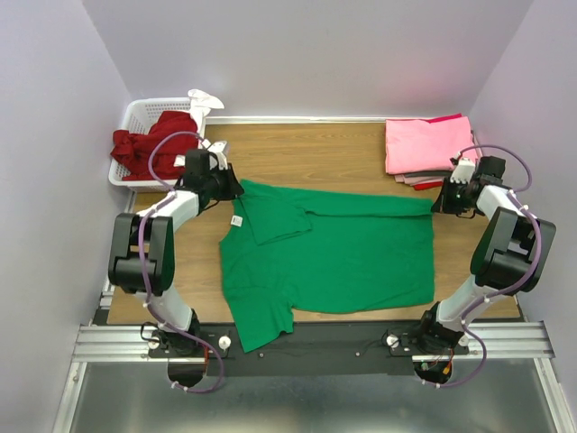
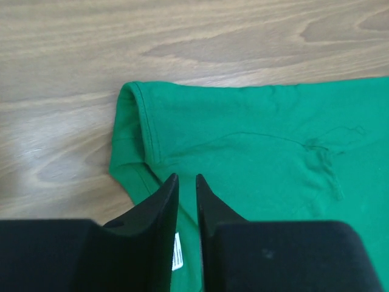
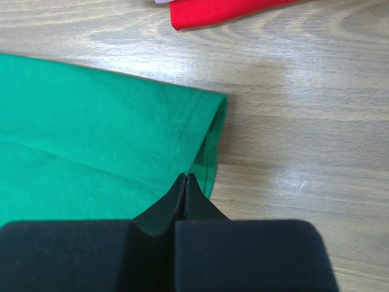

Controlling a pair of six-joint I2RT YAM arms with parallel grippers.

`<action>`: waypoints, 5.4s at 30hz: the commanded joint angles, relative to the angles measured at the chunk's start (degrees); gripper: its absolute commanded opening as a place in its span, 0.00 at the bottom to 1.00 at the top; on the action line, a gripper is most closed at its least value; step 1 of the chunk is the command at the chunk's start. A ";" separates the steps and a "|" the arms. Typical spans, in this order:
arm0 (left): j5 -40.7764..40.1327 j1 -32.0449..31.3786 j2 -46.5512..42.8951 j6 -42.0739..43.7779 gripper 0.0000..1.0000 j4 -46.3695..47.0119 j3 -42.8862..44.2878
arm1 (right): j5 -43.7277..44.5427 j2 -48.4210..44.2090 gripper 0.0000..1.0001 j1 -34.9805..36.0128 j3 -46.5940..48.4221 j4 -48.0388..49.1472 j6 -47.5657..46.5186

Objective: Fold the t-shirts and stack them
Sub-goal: Fold the tshirt

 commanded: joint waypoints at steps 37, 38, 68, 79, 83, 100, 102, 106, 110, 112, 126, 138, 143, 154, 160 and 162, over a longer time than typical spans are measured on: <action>-8.79 -3.03 19.25 0.53 0.18 -9.84 15.82 | 0.95 -5.76 0.00 -2.59 -4.19 -3.59 -4.75; -8.61 -3.03 19.25 0.53 0.18 -9.75 15.90 | 0.95 -4.97 0.00 -2.59 -3.93 -3.59 -4.75; -4.66 -2.15 -1.21 3.42 0.45 -5.45 10.81 | -4.67 3.99 0.62 -2.50 3.28 -4.55 -1.85; -12.65 -1.62 -21.42 6.59 0.53 -0.62 -0.17 | -7.93 16.30 0.60 -1.80 10.40 -4.64 0.96; -12.92 -1.62 -23.02 7.12 0.53 -0.61 -1.94 | -8.19 18.24 0.57 -1.10 11.37 -4.73 1.14; -13.36 -1.53 -24.43 7.82 0.53 -0.79 -3.43 | -11.62 15.70 0.01 -0.83 10.49 -6.05 -2.28; -13.10 -1.53 -24.43 7.73 0.53 -0.61 -3.43 | -12.06 13.41 0.00 -0.83 11.02 -5.96 -2.81; -12.65 -1.45 -24.17 7.73 0.53 -0.61 -3.35 | -11.53 10.16 0.00 -0.83 11.98 -5.78 -4.48; -12.65 -1.45 -24.17 7.65 0.53 -0.52 -3.34 | -10.65 8.05 0.00 -0.83 14.00 -5.43 -5.19; -12.57 -1.36 -24.08 7.56 0.53 -0.44 -3.34 | -10.30 7.69 0.00 -0.83 15.75 -5.26 -4.84; -12.13 -0.83 -23.20 7.47 0.52 -0.26 -3.26 | -8.11 9.89 0.00 1.72 24.02 -4.99 -3.96; -11.69 0.05 -23.20 7.12 0.52 0.00 -3.34 | -4.50 14.02 0.01 3.82 31.93 -4.91 -3.17; -11.60 0.31 -22.93 7.12 0.52 0.00 -3.34 | -2.66 17.01 0.00 4.97 36.41 -4.99 -2.29; -2.73 4.62 -21.36 2.91 0.82 4.56 -5.45 | 1.55 19.30 0.31 5.58 42.05 -4.99 -0.79; 4.91 4.88 -17.05 -1.85 0.88 5.02 -5.72 | 7.88 12.28 0.73 5.58 38.19 -4.91 -2.81; 5.36 4.71 -18.09 -1.58 0.81 3.27 -6.07 | 8.07 6.92 0.89 5.58 33.99 -4.99 -4.48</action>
